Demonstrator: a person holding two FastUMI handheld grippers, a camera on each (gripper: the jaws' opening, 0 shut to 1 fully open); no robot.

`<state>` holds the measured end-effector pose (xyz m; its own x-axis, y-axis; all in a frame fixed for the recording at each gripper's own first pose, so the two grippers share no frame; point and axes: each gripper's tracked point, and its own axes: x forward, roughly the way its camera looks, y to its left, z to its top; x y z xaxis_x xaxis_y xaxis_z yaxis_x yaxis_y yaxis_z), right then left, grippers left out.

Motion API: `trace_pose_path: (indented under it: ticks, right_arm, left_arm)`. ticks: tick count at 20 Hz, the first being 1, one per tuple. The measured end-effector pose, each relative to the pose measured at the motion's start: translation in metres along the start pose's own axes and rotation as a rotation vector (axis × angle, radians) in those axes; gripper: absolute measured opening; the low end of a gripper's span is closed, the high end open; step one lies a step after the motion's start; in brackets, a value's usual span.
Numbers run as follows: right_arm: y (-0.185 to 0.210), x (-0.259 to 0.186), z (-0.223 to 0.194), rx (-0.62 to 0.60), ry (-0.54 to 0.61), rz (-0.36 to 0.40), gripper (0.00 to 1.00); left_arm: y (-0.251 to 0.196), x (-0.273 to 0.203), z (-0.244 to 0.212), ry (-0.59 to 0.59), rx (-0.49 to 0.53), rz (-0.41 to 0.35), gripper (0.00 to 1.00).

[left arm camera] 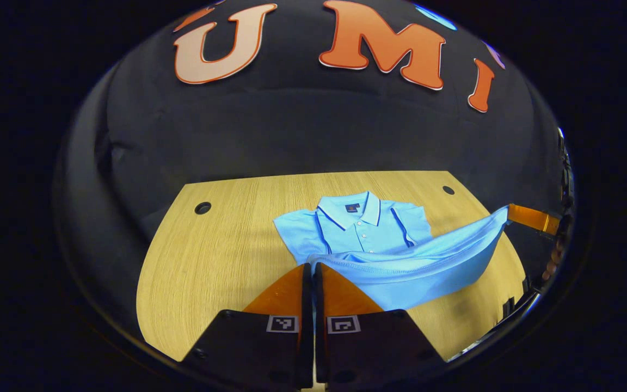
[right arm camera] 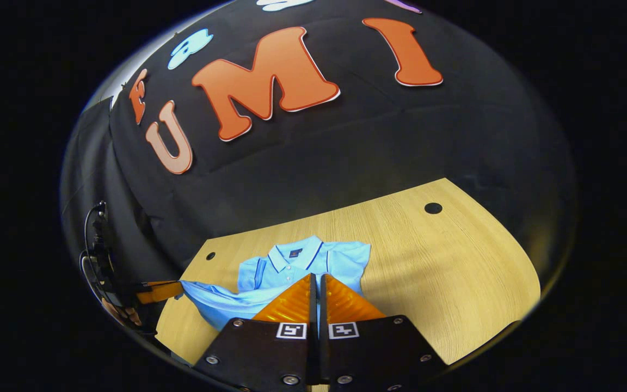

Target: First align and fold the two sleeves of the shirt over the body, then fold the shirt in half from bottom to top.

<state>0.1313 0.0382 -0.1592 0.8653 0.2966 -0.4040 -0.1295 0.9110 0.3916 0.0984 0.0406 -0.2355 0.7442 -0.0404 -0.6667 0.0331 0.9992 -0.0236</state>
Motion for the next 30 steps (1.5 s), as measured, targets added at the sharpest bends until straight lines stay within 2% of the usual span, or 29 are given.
trace_pose_path:
  ticks: [2, 10, 15, 18, 20, 22, 23, 24, 25, 26, 28, 29, 30]
  right_arm:
    - [-0.008, 0.026, 0.003, 0.007, 0.022, -0.027, 0.0]
    - [-0.037, 0.124, 0.009, 0.034, 0.059, -0.109, 0.01]
    - [-0.039, 0.166, 0.025, -0.009, 0.068, -0.131, 0.0]
    - [-0.045, 0.186, 0.024, -0.013, 0.1, -0.153, 0.01]
    - [-0.052, 0.202, 0.026, 0.005, 0.101, -0.187, 0.01]
    - [-0.057, 0.211, 0.036, 0.03, 0.071, -0.198, 0.01]
    - [-0.057, 0.211, 0.042, 0.046, 0.06, -0.192, 0.02]
    - [-0.057, 0.209, 0.045, 0.058, 0.054, -0.19, 0.03]
    - [-0.057, 0.205, 0.048, 0.052, 0.053, -0.189, 0.06]
    - [-0.061, 0.201, 0.048, 0.028, 0.052, -0.201, 0.09]
    - [-0.059, 0.185, 0.049, -0.041, 0.05, -0.22, 0.22]
    - [-0.054, 0.174, 0.051, -0.068, 0.045, -0.219, 0.27]
    - [-0.05, 0.164, 0.053, -0.088, 0.035, -0.215, 0.39]
  left_arm:
    - [0.007, 0.028, 0.013, 0.015, 0.025, -0.017, 0.06]
    - [0.024, 0.148, 0.037, 0.078, 0.023, -0.083, 0.06]
    - [0.035, 0.197, 0.052, 0.095, 0.051, -0.052, 0.07]
    - [0.042, 0.216, 0.067, 0.086, 0.022, -0.036, 0.07]
    - [0.052, 0.232, 0.068, 0.105, -0.002, -0.007, 0.13]
    - [0.065, 0.245, 0.074, 0.1, -0.035, 0.032, 0.24]
    - [0.071, 0.246, 0.077, 0.094, -0.049, 0.048, 0.4]
    - [0.076, 0.247, 0.08, 0.083, -0.052, 0.064, 0.45]
    - [0.079, 0.247, 0.081, 0.076, -0.046, 0.074, 0.46]
    - [0.08, 0.243, 0.082, 0.076, -0.041, 0.074, 0.58]
    - [0.076, 0.23, 0.088, 0.054, -0.062, 0.067, 0.82]
    - [0.075, 0.222, 0.088, 0.044, -0.069, 0.067, 0.91]
    - [0.073, 0.214, 0.09, 0.03, -0.064, 0.068, 0.95]
